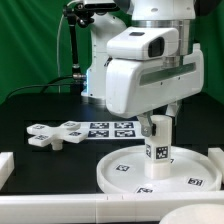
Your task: Assemble round table
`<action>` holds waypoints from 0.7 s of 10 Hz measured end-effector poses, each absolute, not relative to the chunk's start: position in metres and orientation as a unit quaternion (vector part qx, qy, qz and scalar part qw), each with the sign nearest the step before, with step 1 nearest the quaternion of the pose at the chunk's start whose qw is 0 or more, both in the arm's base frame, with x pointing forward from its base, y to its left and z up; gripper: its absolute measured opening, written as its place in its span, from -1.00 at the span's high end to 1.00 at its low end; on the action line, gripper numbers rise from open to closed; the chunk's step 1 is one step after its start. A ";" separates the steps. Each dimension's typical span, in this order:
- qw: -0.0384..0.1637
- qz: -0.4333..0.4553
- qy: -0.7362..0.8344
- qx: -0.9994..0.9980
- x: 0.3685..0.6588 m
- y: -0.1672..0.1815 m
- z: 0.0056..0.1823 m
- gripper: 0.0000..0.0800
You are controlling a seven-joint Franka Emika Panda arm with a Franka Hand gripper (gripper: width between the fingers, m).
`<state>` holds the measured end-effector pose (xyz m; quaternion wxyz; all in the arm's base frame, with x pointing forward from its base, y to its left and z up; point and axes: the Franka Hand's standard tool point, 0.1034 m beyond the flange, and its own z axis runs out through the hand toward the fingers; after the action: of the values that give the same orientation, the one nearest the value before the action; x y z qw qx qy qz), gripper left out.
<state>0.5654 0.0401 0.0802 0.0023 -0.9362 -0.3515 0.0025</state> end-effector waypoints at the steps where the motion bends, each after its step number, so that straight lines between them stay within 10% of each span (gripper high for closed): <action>1: 0.003 0.003 -0.319 -0.948 0.565 0.040 0.080 -0.02; 7: 0.033 0.000 -0.011 -0.999 0.566 0.036 0.079 -0.02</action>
Offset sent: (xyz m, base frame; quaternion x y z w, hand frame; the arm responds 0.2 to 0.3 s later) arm 0.0014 -0.0118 -0.0034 0.0503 0.0361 0.3546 0.9330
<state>0.5663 0.0361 0.0792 0.0326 -0.9994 -0.0108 0.0001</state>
